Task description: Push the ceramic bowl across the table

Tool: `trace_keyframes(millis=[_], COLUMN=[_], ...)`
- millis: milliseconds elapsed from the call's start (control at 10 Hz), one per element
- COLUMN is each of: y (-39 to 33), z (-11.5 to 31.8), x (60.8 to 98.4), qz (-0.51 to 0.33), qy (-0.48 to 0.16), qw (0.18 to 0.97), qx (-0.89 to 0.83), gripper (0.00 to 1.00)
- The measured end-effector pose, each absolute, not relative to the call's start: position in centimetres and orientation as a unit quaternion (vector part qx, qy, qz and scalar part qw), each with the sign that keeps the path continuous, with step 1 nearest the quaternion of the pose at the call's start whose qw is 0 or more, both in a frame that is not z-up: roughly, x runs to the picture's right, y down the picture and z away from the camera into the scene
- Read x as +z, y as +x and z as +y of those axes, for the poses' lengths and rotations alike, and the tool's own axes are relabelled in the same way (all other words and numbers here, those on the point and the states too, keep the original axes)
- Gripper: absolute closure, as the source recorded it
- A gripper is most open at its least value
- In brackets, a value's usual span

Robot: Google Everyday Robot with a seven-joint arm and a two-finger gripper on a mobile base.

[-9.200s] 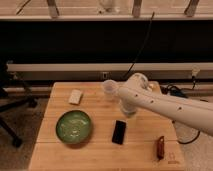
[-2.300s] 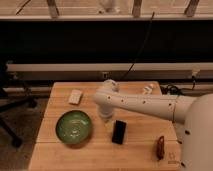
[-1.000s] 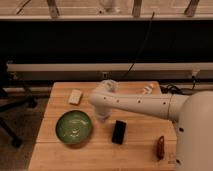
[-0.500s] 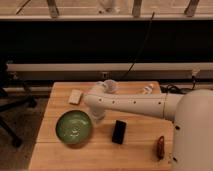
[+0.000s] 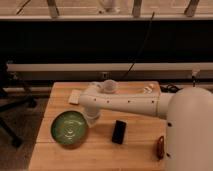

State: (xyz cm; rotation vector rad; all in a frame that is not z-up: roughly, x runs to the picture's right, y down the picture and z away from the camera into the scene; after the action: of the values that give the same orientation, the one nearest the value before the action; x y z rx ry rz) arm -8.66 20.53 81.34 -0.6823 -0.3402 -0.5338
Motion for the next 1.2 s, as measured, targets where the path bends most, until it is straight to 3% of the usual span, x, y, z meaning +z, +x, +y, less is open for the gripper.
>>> trace_keyframes(millis=[1200], y=[-17.0], z=[22.8], x=[79.4], qz=[-0.25], qy=[-0.33], qw=[0.854], qx=[-0.316], gripper=[1.0])
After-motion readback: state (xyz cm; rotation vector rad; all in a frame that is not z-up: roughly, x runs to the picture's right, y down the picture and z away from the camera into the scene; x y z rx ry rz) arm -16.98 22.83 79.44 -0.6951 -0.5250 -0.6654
